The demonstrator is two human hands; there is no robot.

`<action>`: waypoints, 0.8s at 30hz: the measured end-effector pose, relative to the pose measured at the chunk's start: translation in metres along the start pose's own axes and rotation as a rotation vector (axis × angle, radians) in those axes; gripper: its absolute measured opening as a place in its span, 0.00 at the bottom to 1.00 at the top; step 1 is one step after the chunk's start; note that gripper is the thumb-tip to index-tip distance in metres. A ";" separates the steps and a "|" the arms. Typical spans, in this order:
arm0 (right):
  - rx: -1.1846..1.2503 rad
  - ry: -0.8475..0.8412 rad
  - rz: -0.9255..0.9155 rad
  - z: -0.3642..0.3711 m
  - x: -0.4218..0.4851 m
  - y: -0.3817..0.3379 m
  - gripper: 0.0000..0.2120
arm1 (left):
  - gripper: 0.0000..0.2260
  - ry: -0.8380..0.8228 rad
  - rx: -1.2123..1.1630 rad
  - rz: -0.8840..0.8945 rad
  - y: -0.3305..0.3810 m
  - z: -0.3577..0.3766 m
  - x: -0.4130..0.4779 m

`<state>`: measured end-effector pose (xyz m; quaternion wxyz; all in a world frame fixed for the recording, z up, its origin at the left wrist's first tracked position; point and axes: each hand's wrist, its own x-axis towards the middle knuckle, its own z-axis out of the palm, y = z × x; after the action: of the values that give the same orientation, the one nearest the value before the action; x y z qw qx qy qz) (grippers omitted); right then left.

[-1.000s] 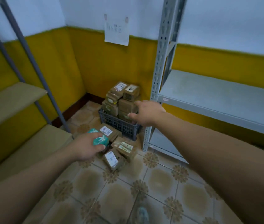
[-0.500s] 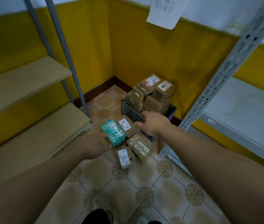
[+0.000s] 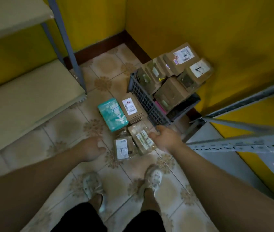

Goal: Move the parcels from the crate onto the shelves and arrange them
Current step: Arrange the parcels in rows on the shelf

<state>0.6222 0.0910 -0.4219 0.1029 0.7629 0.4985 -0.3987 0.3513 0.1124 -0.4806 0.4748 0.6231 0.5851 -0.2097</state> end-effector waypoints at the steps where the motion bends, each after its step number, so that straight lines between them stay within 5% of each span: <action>1: 0.023 -0.020 0.007 0.004 0.014 0.001 0.30 | 0.30 0.005 -0.026 -0.024 -0.003 0.004 0.013; 12: 0.035 -0.296 -0.048 0.171 0.287 0.052 0.24 | 0.27 0.077 -0.465 -0.392 -0.053 0.157 0.257; 19: 0.160 -0.351 -0.047 0.291 0.375 0.080 0.13 | 0.35 0.122 -0.814 -0.434 -0.075 0.237 0.362; 24: 0.453 -0.315 0.070 0.321 0.386 0.088 0.20 | 0.28 0.152 -1.068 -0.375 -0.070 0.252 0.374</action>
<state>0.6054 0.1328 -0.9291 0.0196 0.7118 0.3480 -0.6098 0.4460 0.0897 -0.9263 0.6351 0.1956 0.7429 0.0802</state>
